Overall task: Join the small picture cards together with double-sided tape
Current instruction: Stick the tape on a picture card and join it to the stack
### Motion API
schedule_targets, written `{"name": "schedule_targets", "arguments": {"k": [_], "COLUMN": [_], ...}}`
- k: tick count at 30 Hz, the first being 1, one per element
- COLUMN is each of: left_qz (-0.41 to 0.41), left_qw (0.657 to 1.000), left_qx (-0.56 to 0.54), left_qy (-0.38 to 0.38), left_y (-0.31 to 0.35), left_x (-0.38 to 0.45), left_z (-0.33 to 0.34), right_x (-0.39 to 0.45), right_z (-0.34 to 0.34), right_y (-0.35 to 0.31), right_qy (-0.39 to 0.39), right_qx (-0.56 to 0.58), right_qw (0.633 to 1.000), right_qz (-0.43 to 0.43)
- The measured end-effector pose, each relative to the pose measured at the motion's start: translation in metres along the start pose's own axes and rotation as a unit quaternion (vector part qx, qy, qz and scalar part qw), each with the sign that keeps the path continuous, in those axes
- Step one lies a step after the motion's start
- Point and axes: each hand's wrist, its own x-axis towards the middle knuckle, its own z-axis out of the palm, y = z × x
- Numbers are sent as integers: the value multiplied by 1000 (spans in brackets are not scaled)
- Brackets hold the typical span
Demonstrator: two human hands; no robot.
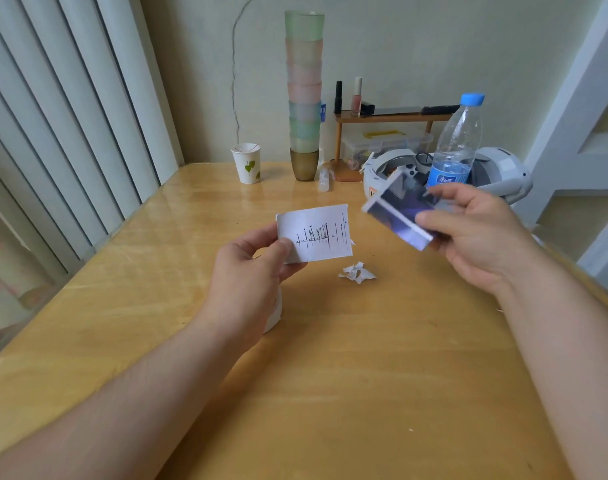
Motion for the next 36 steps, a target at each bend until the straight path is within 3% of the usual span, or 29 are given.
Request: {"name": "schedule_targets", "arguments": {"k": [3, 5, 10, 15, 20, 25, 36], "left_qz": [0, -1, -7, 8, 5, 5, -34], "left_qw": [1000, 1000, 1000, 1000, 999, 999, 990], "left_qx": [5, 4, -10, 7, 36, 8, -98], "left_qy": [1, -1, 1, -27, -38, -52, -93], "left_y": [0, 1, 1, 1, -1, 1, 9], "left_x": [0, -1, -2, -1, -2, -4, -11], "left_z": [-1, 0, 2, 2, 0, 2, 4], "right_x": [-2, -6, -24, -34, -35, -35, -36], "right_z": [1, 5, 29, 50, 54, 53, 55], "right_y": [-8, -9, -2, 3, 8, 7, 7], "right_qy": [-35, -83, -179, -151, -103, -89, -125], "right_qx": [191, 225, 92, -39, -137, -153, -66], "right_qw": [981, 971, 980, 985, 983, 983, 990], "right_qz": [7, 16, -1, -70, -66, -56, -25]}}
